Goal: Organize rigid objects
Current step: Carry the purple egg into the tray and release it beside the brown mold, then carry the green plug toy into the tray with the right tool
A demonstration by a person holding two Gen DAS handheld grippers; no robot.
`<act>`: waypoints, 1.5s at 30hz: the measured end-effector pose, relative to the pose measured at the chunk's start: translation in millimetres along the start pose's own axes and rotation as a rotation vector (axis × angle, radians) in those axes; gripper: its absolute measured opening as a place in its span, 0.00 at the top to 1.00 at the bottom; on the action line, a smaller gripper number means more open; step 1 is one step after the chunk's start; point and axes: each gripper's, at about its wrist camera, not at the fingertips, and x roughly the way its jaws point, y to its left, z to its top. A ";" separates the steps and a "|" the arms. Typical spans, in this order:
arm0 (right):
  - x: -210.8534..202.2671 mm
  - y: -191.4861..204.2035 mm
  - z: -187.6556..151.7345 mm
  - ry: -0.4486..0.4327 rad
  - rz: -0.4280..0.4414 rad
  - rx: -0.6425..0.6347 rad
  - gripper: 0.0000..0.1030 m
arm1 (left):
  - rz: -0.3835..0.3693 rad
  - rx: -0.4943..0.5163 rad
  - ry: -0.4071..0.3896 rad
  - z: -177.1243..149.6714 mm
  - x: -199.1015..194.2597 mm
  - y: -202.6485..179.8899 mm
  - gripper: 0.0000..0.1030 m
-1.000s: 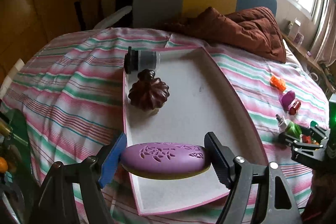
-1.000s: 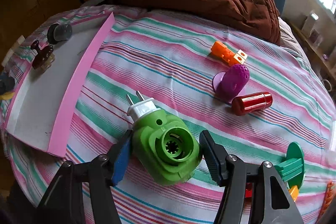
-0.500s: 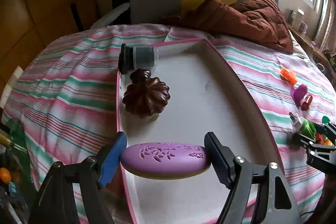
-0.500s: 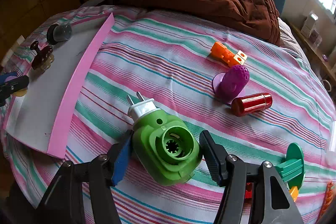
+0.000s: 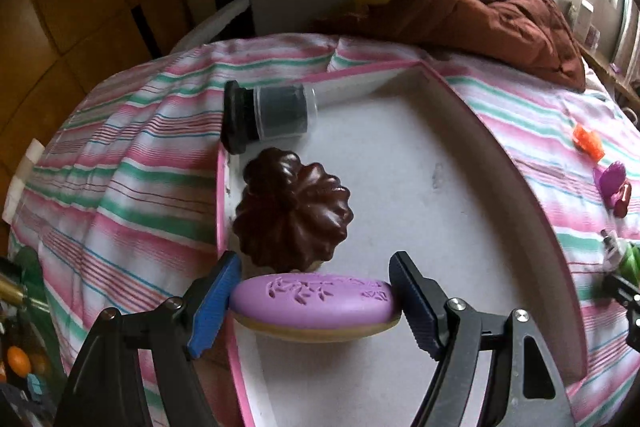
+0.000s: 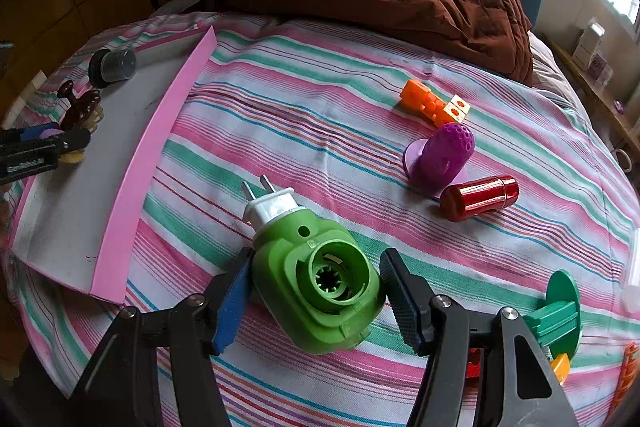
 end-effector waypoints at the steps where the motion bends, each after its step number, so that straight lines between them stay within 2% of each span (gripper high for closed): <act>1: 0.1 0.0 0.1 0.000 0.000 0.000 0.38 | -0.001 -0.001 -0.002 0.4 0.9 0.6 0.24; 5: -0.1 0.4 0.1 -0.001 -0.002 -0.003 0.38 | -0.021 -0.023 0.003 1.6 1.3 4.0 0.25; 9: 0.0 0.3 1.2 -0.001 -0.004 -0.004 0.38 | -0.012 -0.010 -0.049 1.8 -11.9 2.8 0.25; 13: -0.1 -0.1 0.5 -0.003 -0.006 -0.005 0.38 | -0.025 -0.031 -0.063 3.0 -22.8 6.4 0.25; 20: 1.0 3.0 0.6 -0.001 -0.012 -0.014 0.38 | -0.058 -0.091 -0.188 -6.0 -84.4 12.5 0.25; 26: 1.8 6.3 -1.7 -0.003 -0.024 -0.022 0.38 | -0.034 -0.065 -0.269 -16.6 -132.8 11.3 0.25; 36: -4.3 4.3 -2.3 -0.006 -0.032 0.026 0.39 | -0.036 -0.076 -0.277 -38.1 -159.4 19.7 0.25; 41: -30.2 5.7 6.1 -0.065 -0.014 0.062 0.39 | -0.033 -0.076 -0.285 -44.3 -163.4 24.8 0.24; 45: -52.2 23.8 16.6 -0.120 0.022 0.051 0.39 | -0.045 -0.091 -0.280 -49.3 -164.0 30.6 0.25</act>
